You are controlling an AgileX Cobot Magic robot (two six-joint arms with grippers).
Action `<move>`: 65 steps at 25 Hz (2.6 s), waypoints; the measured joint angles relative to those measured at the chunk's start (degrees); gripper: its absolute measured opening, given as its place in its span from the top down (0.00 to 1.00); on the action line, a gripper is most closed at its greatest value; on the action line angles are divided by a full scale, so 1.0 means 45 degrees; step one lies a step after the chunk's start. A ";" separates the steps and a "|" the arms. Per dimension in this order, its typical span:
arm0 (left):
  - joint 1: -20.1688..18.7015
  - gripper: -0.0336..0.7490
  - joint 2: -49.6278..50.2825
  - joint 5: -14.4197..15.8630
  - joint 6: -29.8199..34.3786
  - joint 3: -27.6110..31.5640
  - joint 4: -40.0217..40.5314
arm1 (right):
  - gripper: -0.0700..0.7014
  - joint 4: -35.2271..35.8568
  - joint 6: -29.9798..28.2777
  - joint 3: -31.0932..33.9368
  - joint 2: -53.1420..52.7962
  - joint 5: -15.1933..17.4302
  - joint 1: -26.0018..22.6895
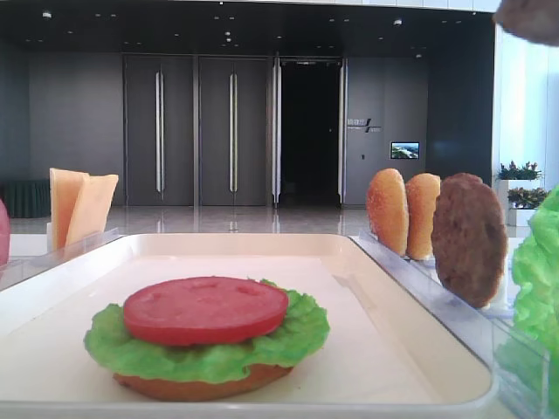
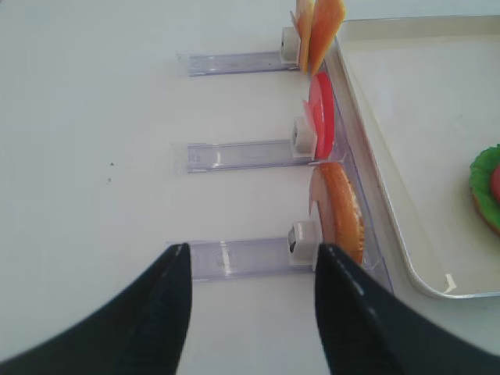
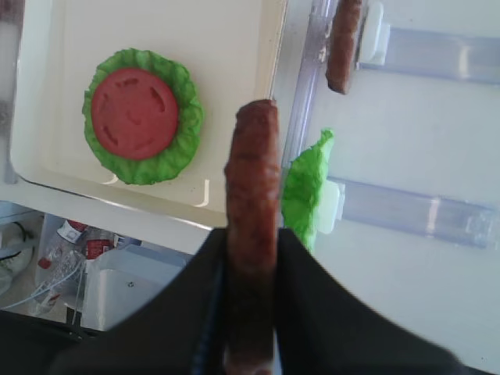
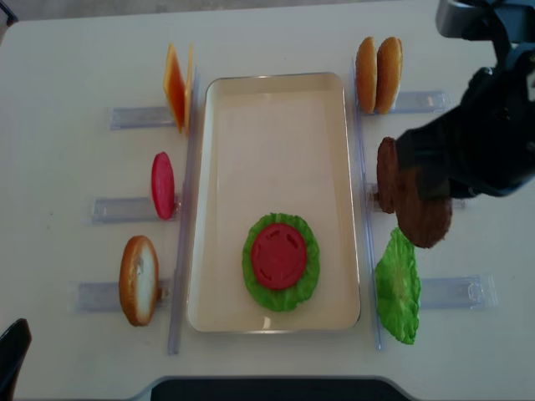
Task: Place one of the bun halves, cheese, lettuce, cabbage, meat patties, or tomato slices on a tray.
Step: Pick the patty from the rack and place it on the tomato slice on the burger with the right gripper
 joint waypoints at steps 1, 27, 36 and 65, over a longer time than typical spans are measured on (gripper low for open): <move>0.0000 0.46 0.0000 0.0000 0.0000 0.0000 0.0000 | 0.72 0.0000 0.0118 0.0279 -0.0416 0.0000 0.0000; 0.0000 0.46 0.0000 0.0000 -0.0091 0.0000 0.0030 | 0.72 0.9419 -0.6700 0.2173 -0.1475 -0.0351 0.0000; 0.0000 0.46 0.0000 0.0000 -0.0091 0.0000 0.0030 | 0.72 1.0533 -0.8099 0.2670 -0.0746 -0.0813 0.0000; 0.0000 0.46 0.0000 0.0000 -0.0091 0.0000 0.0030 | 0.72 1.6075 -1.6297 0.2670 0.6585 -0.2306 0.0000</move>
